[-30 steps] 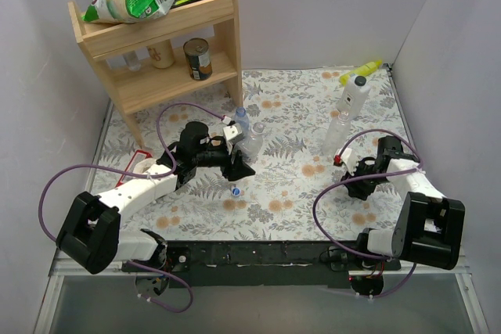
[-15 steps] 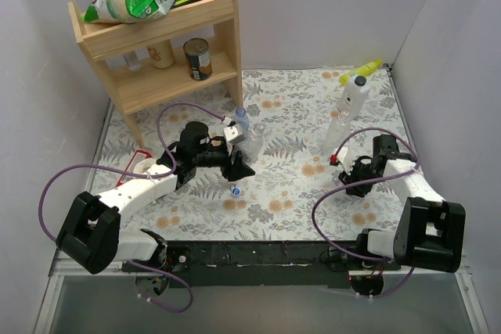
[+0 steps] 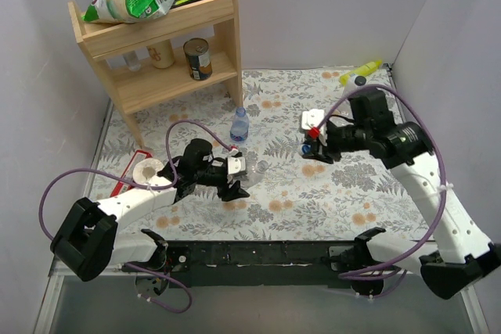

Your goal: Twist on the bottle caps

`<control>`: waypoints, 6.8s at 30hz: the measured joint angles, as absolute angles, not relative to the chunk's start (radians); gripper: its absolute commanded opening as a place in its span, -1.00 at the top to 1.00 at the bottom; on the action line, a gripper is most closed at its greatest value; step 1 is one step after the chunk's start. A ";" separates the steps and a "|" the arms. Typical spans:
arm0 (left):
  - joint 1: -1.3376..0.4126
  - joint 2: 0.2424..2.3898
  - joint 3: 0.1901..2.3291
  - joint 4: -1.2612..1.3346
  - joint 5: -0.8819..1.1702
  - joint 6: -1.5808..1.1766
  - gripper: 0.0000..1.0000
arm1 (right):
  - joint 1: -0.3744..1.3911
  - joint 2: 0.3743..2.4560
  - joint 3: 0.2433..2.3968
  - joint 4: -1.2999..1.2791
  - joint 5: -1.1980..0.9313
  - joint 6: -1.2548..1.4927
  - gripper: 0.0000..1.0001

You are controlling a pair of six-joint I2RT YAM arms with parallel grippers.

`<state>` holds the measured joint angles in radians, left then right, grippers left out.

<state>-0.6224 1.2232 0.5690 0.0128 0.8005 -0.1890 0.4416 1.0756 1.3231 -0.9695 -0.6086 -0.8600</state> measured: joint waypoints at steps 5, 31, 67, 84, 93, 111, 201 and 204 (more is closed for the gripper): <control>-0.635 1.206 0.554 0.029 0.799 -0.161 1.00 | 0.632 1.248 1.510 -0.986 -0.594 -0.803 0.45; -0.678 1.108 0.445 0.210 0.732 -0.337 1.00 | 0.905 1.430 1.686 -1.136 -0.491 -0.916 0.36; -0.682 1.114 0.412 0.276 0.694 -0.359 1.00 | 0.910 1.420 1.637 -1.055 -0.492 -0.957 0.34; -0.685 1.132 0.408 0.315 0.671 -0.329 1.00 | 0.910 1.424 1.618 -1.055 -0.512 -1.002 0.31; -0.687 1.137 0.406 0.313 0.605 -0.317 1.00 | 0.907 1.443 1.618 -1.056 -0.490 -0.996 0.35; -0.702 1.137 0.320 0.426 0.344 -0.419 1.00 | 0.890 1.589 1.699 -0.978 -0.377 -0.545 0.34; -0.704 1.137 0.403 0.345 0.647 -0.614 1.00 | 0.945 1.374 1.507 -0.932 -0.387 -0.914 -0.74; -0.704 1.137 0.403 0.349 0.643 -0.623 1.00 | 0.945 1.374 1.507 -0.931 -0.373 -0.910 -0.72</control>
